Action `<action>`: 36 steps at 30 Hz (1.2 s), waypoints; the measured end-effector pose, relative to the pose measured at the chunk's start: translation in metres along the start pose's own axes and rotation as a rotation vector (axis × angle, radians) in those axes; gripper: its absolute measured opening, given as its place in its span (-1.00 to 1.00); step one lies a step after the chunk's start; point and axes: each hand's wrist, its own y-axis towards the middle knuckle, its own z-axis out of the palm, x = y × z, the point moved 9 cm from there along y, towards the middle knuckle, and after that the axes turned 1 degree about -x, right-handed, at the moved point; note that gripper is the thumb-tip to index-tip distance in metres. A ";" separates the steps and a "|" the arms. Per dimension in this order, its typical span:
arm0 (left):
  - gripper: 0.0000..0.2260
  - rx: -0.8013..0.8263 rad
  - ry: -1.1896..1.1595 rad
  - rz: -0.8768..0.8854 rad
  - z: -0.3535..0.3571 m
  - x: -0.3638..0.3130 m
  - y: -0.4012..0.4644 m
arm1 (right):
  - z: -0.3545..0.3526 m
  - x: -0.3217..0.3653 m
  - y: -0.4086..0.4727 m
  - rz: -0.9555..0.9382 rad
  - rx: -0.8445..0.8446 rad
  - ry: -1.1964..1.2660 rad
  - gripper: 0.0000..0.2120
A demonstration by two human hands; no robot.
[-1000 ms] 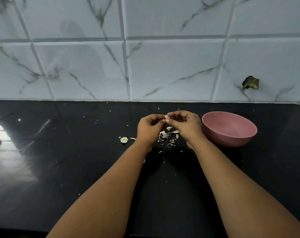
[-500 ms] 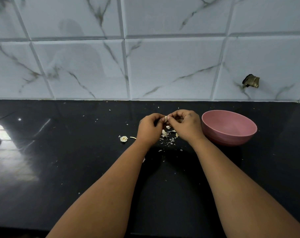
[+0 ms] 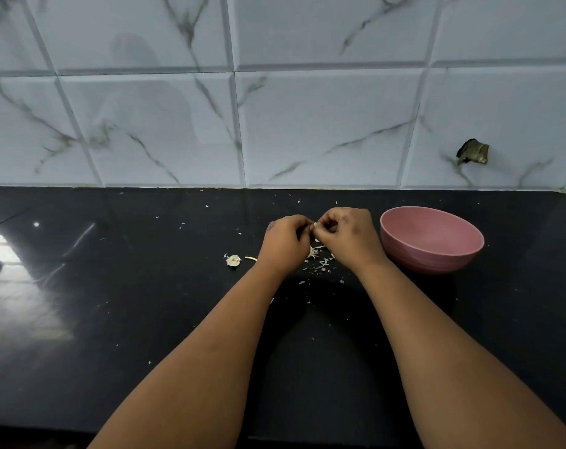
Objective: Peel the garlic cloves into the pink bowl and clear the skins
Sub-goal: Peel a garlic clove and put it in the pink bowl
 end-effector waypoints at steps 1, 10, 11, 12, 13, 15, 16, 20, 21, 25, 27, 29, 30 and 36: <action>-0.82 0.000 0.005 0.004 0.000 -0.001 0.000 | 0.000 0.001 0.000 -0.003 -0.002 -0.019 -0.87; -0.80 0.025 -0.165 -0.123 0.010 0.012 0.001 | 0.002 -0.010 0.001 0.113 -0.059 0.058 -0.87; -0.82 0.023 -0.243 -0.163 0.011 0.016 0.001 | 0.003 -0.014 0.001 0.151 -0.052 0.109 -0.88; -0.83 0.022 -0.338 -0.206 0.014 0.020 0.000 | 0.007 -0.021 0.001 0.201 -0.035 0.162 -0.89; -0.84 0.023 -0.434 -0.246 0.016 0.022 -0.001 | 0.011 -0.028 0.000 0.263 -0.006 0.211 -0.88; -0.84 0.029 -0.579 -0.295 0.021 0.025 -0.002 | 0.021 -0.040 -0.001 0.373 0.031 0.310 -0.82; -0.84 0.032 -0.625 -0.305 0.023 0.026 -0.002 | 0.023 -0.044 -0.002 0.415 0.022 0.365 -0.78; -0.83 0.033 -0.743 -0.345 0.025 0.029 -0.001 | 0.017 -0.053 -0.001 0.441 -0.022 0.375 -0.62; -0.83 0.034 -0.758 -0.352 0.026 0.029 0.000 | 0.015 -0.052 -0.001 0.402 -0.013 0.289 -0.61; -0.84 0.010 -0.793 -0.383 0.026 0.033 0.000 | 0.012 -0.045 -0.002 0.297 0.000 0.238 -0.86; -0.85 0.002 -0.786 -0.392 0.025 0.034 -0.001 | 0.009 -0.043 -0.001 0.285 -0.035 0.264 -0.75; -0.85 0.007 -0.789 -0.398 0.025 0.034 -0.001 | 0.004 -0.042 0.001 0.294 -0.081 0.297 -0.76; -0.85 0.009 -0.797 -0.402 0.025 0.034 -0.001 | 0.005 -0.042 0.002 0.303 -0.090 0.330 -0.79; -0.86 0.001 -0.736 -0.380 0.022 0.036 -0.001 | 0.004 -0.029 0.001 0.176 -0.057 0.237 -0.96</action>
